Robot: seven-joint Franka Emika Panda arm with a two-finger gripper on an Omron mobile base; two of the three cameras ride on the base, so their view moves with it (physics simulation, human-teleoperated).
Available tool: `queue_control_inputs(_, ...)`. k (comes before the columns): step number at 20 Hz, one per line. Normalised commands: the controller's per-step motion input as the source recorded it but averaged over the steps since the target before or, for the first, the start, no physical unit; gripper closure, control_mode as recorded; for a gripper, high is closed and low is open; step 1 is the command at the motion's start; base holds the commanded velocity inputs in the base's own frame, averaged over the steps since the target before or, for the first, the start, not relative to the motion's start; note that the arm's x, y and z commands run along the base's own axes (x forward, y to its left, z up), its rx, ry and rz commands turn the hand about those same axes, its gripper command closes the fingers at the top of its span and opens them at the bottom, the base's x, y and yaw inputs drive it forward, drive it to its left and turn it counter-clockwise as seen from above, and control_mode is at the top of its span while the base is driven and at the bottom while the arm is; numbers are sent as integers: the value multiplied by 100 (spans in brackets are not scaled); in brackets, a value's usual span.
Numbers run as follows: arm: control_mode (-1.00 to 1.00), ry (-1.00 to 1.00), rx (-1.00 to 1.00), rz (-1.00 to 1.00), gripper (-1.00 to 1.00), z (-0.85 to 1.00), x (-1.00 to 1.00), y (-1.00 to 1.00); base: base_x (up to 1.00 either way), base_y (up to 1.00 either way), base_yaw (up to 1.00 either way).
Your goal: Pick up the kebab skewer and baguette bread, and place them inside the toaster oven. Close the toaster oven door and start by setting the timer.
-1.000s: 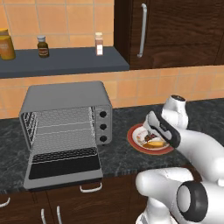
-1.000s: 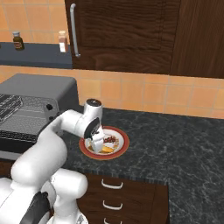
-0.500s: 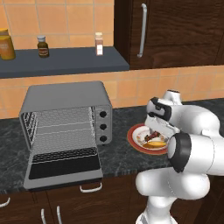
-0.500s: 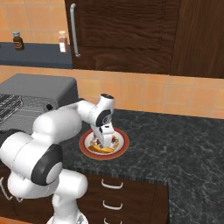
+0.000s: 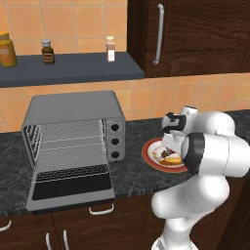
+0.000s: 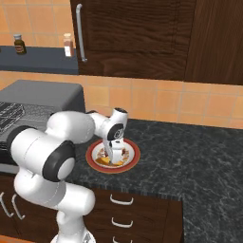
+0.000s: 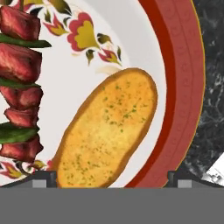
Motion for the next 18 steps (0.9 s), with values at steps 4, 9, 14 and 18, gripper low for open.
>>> queue_control_inputs(4, -100, 2, 0, -8, -100, -21, 16, 0, 0, 0, 0)
queue_control_inputs(9, -100, 0, 0, -8, -100, -27, 11, 3, 0, 0, 0)
queue_control_inputs(14, -100, 0, 0, -6, -100, -26, 14, 4, 0, 0, 0)
queue_control_inputs(18, -100, 0, 0, -6, -100, -28, 2, 18, 0, 0, 0)
